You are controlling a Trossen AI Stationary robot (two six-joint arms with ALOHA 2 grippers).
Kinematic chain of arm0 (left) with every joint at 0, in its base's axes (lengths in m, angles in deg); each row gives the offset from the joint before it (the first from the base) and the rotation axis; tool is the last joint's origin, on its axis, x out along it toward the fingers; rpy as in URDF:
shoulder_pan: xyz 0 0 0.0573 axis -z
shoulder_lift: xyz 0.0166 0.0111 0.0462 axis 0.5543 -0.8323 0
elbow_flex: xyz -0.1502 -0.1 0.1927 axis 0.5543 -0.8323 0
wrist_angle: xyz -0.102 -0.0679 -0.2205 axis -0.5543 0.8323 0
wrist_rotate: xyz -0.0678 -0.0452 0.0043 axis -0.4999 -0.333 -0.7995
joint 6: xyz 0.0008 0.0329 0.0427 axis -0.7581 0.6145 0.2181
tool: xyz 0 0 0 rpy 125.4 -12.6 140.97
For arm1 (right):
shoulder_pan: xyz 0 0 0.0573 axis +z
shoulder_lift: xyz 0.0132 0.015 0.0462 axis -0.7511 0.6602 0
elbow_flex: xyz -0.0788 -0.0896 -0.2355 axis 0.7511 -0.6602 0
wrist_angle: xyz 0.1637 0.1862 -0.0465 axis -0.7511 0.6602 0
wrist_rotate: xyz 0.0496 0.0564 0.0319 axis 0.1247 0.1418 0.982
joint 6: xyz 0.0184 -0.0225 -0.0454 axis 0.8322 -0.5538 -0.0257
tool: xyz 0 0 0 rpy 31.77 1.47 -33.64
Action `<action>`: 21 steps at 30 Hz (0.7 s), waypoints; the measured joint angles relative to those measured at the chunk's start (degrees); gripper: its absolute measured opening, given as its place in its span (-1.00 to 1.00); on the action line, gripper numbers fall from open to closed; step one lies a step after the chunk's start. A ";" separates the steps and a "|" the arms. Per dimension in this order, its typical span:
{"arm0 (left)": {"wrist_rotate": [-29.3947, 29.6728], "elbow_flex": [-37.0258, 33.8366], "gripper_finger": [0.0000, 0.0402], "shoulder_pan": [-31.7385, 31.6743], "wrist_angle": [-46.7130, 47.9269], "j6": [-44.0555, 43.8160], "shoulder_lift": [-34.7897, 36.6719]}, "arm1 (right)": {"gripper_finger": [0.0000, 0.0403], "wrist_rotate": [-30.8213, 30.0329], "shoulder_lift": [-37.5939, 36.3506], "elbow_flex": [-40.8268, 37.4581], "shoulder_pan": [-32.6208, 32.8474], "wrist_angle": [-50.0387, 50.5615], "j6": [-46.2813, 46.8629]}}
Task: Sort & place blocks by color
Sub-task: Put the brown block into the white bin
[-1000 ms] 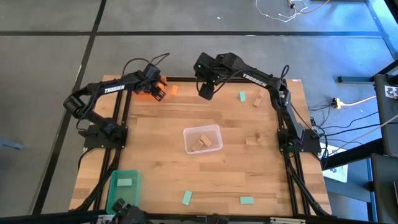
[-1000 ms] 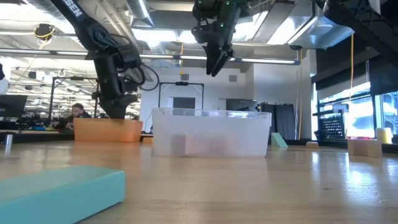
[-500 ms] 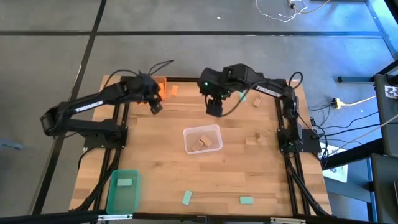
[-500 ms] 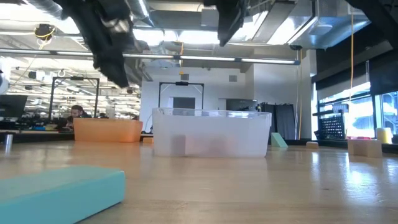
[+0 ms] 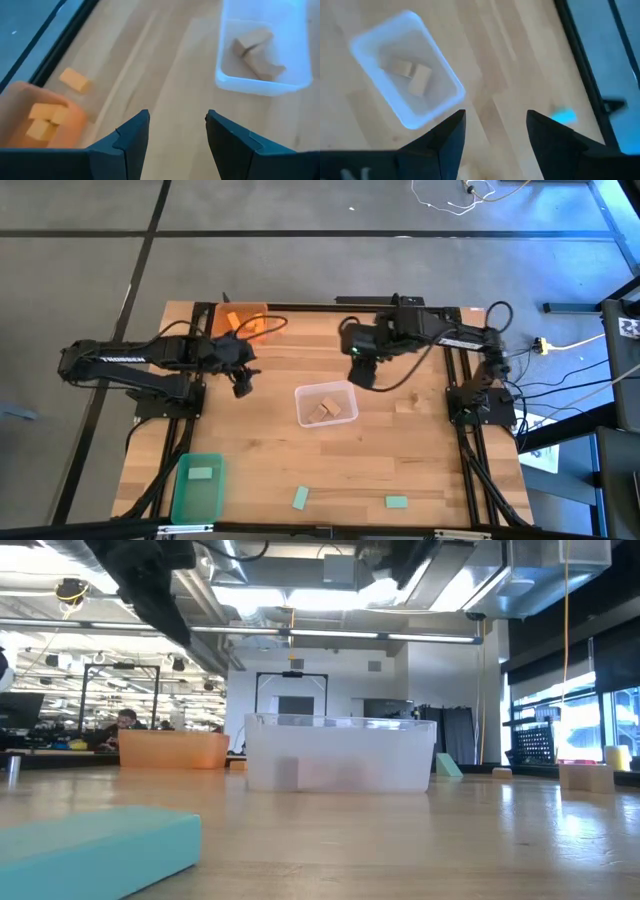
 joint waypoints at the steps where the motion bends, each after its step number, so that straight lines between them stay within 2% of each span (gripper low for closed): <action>1: 0.02 0.00 -0.08 1.08 -0.03 -0.38 0.00 | 0.03 -0.54 -1.62 -2.68 0.52 -0.48 1.94; 12: 0.65 0.00 -0.09 8.45 -0.32 -2.86 -0.20 | 0.03 -3.90 -18.80 -33.82 1.26 -4.04 35.78; 16: 1.32 0.00 -0.08 9.54 -0.39 -3.52 -0.20 | 0.03 -3.53 -20.87 -42.91 0.67 -4.22 43.23; 21: 1.40 0.00 -0.08 10.32 -0.68 -4.24 -0.20 | 0.03 1.34 -21.06 -52.40 -0.45 -4.69 49.96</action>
